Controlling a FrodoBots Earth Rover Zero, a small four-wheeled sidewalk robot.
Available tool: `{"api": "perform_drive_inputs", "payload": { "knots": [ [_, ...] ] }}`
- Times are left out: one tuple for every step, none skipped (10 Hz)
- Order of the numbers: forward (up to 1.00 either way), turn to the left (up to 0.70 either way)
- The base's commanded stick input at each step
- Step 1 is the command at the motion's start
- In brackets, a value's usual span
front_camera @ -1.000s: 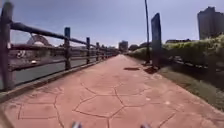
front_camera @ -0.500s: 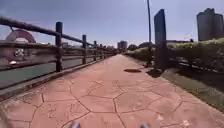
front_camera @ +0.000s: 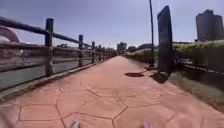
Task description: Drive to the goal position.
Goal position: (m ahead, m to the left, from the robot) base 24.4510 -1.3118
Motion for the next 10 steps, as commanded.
{"api": "perform_drive_inputs", "payload": {
  "knots": [
    [0.85,-0.34],
    [0.85,-0.32],
    [0.85,-0.21],
    [0.85,0.0],
    [0.85,0.0],
    [0.85,0.0],
    [0.85,0.0],
    [0.85,0.0],
    [0.85,0.0],
    [0.85,0.0]
  ]
}}
